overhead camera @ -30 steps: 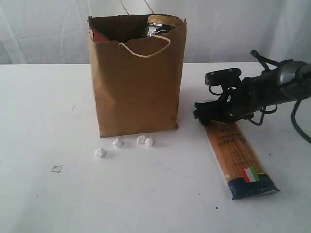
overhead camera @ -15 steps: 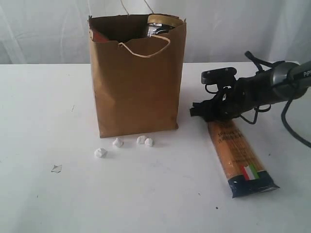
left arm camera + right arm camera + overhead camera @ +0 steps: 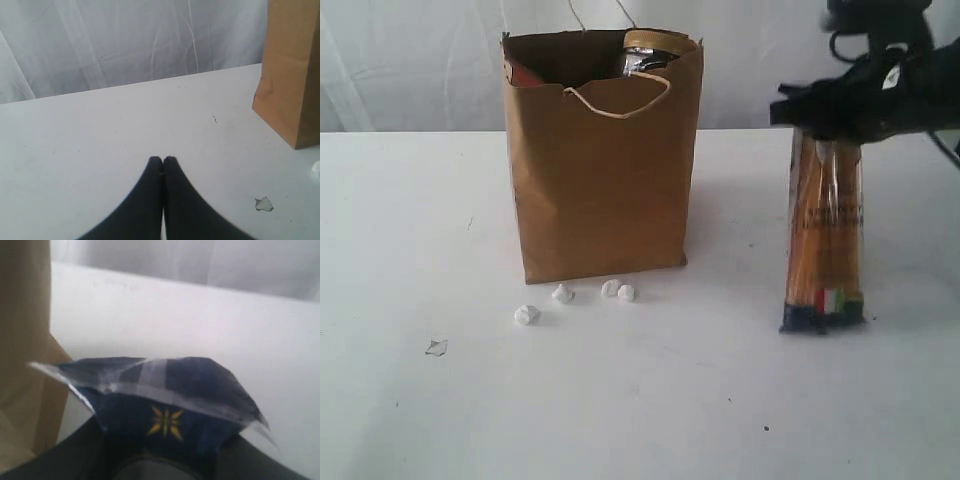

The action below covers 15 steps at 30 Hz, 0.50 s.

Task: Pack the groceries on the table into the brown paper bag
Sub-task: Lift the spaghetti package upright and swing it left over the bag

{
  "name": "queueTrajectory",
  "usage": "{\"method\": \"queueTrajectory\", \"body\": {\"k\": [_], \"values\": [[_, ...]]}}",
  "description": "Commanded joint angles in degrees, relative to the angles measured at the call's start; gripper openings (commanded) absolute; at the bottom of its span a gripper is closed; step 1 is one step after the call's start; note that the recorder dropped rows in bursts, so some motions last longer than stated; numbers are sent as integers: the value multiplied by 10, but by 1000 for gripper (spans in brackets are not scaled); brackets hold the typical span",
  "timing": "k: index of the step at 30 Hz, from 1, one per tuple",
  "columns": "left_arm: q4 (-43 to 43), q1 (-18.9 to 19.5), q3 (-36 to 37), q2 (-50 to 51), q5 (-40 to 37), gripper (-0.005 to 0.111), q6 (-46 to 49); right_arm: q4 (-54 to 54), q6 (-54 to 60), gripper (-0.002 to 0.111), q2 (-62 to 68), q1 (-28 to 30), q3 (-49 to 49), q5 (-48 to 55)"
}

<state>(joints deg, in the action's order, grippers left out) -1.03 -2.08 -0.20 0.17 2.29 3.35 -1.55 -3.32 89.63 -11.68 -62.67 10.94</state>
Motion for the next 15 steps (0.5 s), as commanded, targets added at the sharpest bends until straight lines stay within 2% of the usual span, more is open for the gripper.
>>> {"method": "queueTrajectory", "body": {"k": [1,9,15], "values": [[-5,1,2,-2,6,0,-1,16,0,0,-113,4,1,-43],[-5,1,2,-2,6,0,-1,50,0,0,-210,3,1,-124],[-5,1,2,-2,6,0,-1,61,-65,0,-247,3,1,-181]]}}
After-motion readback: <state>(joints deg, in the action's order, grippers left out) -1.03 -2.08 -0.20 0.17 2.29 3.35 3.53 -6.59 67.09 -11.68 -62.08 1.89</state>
